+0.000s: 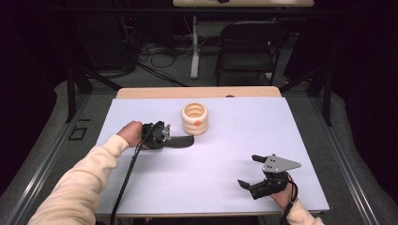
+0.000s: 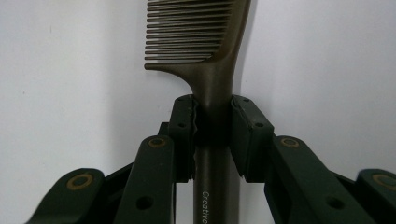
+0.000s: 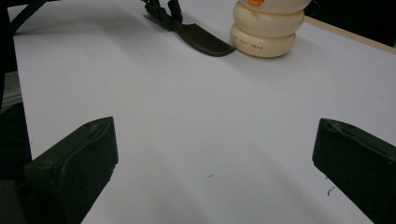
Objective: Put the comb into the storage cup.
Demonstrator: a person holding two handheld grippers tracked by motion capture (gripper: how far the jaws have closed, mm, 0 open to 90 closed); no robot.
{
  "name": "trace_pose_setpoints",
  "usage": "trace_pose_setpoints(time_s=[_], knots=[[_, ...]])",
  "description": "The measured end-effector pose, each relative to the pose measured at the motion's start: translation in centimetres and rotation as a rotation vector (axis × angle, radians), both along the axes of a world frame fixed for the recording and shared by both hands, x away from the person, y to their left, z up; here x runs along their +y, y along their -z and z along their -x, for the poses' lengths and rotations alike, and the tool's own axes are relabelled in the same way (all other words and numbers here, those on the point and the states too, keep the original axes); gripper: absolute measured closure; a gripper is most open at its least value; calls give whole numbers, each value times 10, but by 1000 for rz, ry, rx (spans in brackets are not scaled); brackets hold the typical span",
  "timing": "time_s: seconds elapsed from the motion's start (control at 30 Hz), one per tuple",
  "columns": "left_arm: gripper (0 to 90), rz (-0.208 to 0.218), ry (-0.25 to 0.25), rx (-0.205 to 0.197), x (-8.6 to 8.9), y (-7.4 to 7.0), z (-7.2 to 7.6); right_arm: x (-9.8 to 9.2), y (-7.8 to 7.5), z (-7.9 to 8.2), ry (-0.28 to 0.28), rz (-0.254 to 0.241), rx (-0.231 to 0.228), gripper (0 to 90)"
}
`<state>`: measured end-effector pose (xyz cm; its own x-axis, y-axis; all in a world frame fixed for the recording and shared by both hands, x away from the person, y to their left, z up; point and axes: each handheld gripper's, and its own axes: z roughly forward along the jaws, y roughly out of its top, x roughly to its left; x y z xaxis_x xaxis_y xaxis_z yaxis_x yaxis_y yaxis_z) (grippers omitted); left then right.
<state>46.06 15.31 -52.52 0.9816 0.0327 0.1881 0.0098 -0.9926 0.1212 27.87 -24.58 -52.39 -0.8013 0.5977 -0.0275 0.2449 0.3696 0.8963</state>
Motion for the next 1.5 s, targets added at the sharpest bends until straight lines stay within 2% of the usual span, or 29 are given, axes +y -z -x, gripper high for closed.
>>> trace_pose_setpoints(time_s=[0.13,0.23,0.27,0.37,0.43,0.8,1.33,1.5], knots=[[721,-13,24,-5,-1,0,0,0,0,0,0,1,2,0],[722,-3,35,19,-1,-1,2,-1,0,-1,2,2,1,0],[722,-4,43,7,-1,-1,3,-1,0,-1,3,4,1,0],[723,24,43,11,0,-4,7,-1,1,-1,5,5,4,0],[723,22,53,8,0,-8,9,-1,1,-1,7,4,3,0],[723,111,40,-8,10,-23,21,-2,1,-1,13,6,2,0],[723,290,-30,12,25,-33,31,-2,1,-1,18,6,1,0],[722,333,-51,24,28,-35,32,-2,1,-1,19,6,1,0]])
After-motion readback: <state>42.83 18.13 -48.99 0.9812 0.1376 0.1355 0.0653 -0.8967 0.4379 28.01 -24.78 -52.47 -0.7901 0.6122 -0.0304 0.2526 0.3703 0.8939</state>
